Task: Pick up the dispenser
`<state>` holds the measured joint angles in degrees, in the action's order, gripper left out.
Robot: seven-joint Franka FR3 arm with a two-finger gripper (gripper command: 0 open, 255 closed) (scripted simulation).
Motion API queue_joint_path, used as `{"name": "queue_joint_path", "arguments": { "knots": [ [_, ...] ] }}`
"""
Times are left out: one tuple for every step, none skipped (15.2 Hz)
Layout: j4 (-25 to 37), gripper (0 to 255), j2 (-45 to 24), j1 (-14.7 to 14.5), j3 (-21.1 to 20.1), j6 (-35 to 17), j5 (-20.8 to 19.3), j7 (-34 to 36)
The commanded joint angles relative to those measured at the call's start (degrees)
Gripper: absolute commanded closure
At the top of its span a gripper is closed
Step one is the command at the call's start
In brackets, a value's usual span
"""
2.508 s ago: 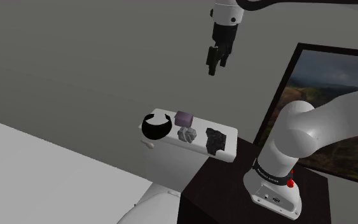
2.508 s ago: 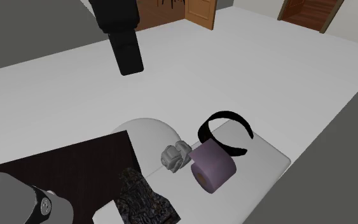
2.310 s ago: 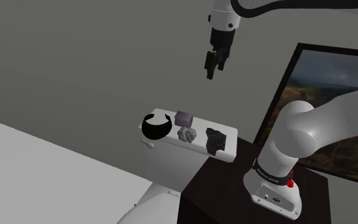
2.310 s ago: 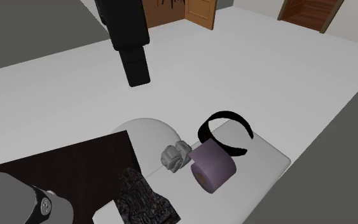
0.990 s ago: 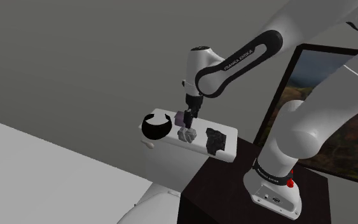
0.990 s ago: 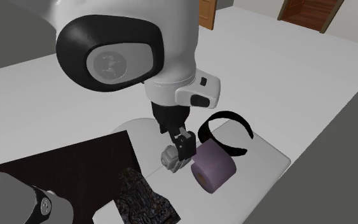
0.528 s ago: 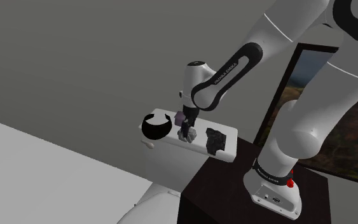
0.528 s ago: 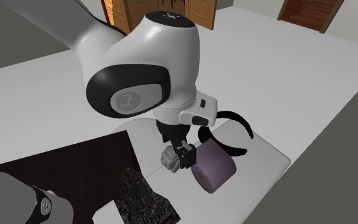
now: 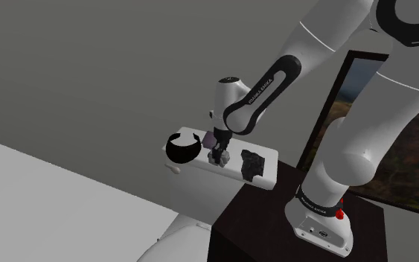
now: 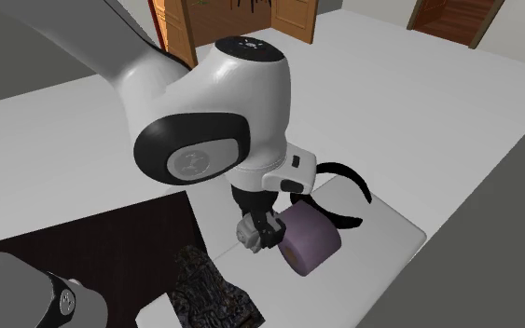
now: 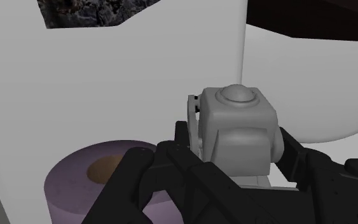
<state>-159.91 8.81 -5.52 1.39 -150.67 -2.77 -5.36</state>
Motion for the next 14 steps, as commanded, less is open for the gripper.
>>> {"name": "queue_joint_path", "arguments": {
  "knots": [
    [0.0,255,-0.1,0.0,0.0,0.0,0.0,0.0],
    [0.0,255,-0.1,0.0,0.0,0.0,0.0,0.0],
    [0.0,255,-0.1,0.0,0.0,0.0,0.0,0.0],
    [0.0,255,-0.1,0.0,0.0,-0.1,0.0,0.0],
    [0.0,255,-0.1,0.0,0.0,0.0,0.0,0.0],
    [-0.1,255,0.0,0.0,0.0,0.0,0.0,-0.1],
    [0.0,255,0.9,0.0,0.0,1.0,0.0,-0.1],
    [0.1,255,1.8,0.0,0.0,2.1,0.1,-0.1],
    [0.3,255,2.8,0.0,0.0,3.1,0.1,-0.2],
    [0.4,255,3.7,-0.1,0.0,4.2,0.2,-0.2],
    [0.6,255,4.5,-0.1,0.0,5.2,0.2,-0.2],
    [0.8,255,5.4,-0.1,0.0,6.3,0.2,-0.3],
    [1.0,255,6.3,-0.1,0.0,7.3,0.3,-0.3],
    [1.2,255,7.1,-0.1,0.0,8.3,0.3,-0.3]
  ]
}}
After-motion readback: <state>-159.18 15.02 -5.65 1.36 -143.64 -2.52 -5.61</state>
